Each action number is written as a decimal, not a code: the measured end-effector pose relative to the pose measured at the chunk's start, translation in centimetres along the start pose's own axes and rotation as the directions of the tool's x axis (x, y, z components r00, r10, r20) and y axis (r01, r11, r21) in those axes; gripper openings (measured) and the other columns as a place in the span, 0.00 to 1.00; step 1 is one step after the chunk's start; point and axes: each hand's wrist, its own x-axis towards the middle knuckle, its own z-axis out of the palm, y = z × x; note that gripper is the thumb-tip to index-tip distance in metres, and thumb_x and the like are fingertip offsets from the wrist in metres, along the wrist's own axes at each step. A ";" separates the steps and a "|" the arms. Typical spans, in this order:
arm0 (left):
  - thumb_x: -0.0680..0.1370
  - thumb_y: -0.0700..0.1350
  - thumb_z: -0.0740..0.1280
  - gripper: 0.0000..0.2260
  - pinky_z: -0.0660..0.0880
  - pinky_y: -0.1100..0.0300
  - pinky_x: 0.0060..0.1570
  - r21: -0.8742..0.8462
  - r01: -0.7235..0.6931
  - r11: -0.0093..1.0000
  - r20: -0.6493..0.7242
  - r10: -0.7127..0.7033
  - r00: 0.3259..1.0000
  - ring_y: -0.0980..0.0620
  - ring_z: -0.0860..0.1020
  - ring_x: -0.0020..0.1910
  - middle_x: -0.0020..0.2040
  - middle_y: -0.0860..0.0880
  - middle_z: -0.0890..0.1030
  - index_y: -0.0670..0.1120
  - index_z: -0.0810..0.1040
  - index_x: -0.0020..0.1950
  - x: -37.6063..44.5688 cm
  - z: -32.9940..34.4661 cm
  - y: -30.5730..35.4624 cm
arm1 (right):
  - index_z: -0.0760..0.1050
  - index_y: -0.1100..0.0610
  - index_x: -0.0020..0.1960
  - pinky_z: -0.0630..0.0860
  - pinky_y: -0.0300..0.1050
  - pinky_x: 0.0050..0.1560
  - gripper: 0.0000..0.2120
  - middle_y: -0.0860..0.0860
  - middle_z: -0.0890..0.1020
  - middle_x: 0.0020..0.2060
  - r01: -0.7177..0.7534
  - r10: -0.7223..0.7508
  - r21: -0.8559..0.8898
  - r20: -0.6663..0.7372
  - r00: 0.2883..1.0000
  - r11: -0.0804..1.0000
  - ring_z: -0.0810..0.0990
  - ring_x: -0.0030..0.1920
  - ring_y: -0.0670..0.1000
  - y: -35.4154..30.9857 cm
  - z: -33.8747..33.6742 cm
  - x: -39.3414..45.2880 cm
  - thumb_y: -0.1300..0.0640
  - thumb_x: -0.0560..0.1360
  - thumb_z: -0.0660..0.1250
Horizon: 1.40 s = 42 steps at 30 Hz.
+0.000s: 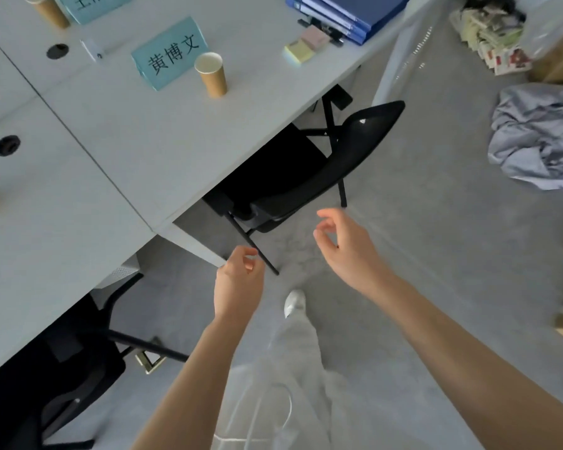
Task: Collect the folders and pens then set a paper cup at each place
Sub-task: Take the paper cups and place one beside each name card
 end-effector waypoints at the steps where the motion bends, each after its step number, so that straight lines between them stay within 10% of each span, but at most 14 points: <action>1: 0.77 0.44 0.60 0.08 0.70 0.62 0.30 -0.011 0.012 1.000 -0.012 -0.012 1.000 0.53 0.76 0.33 0.43 0.51 0.82 0.50 0.76 0.54 1.2 0.4 1.0 | 0.69 0.58 0.68 0.66 0.35 0.58 0.17 0.44 0.77 0.50 0.012 -0.012 0.010 0.015 1.000 1.000 0.76 0.57 0.47 0.1 -0.7 1.8 0.55 0.80 0.62; 8: 0.77 0.43 0.60 0.10 0.74 0.58 0.32 -0.071 0.072 0.995 -0.062 -0.076 0.995 0.52 0.79 0.38 0.42 0.52 0.82 0.50 0.77 0.56 10.1 1.9 7.0 | 0.69 0.58 0.68 0.68 0.27 0.51 0.17 0.48 0.79 0.52 0.104 -0.103 -0.008 0.095 0.990 0.994 0.75 0.54 0.44 -1.3 -4.5 13.2 0.54 0.81 0.60; 29: 0.78 0.43 0.61 0.12 0.70 0.57 0.39 -0.200 0.289 0.936 -0.290 -0.338 0.895 0.57 0.73 0.41 0.51 0.49 0.77 0.47 0.72 0.62 34.7 2.3 19.9 | 0.62 0.59 0.72 0.67 0.48 0.65 0.27 0.56 0.71 0.65 0.314 -0.239 -0.080 0.482 0.843 0.946 0.70 0.65 0.56 -8.1 -3.7 47.5 0.51 0.77 0.66; 42: 0.79 0.43 0.60 0.21 0.65 0.53 0.62 -0.165 0.457 0.874 -0.412 -0.482 0.773 0.44 0.63 0.70 0.71 0.45 0.67 0.41 0.66 0.72 41.2 6.6 19.3 | 0.45 0.57 0.78 0.68 0.58 0.67 0.51 0.57 0.58 0.72 0.472 -0.225 -0.202 0.677 0.701 0.858 0.64 0.69 0.62 -12.9 4.6 57.4 0.41 0.69 0.73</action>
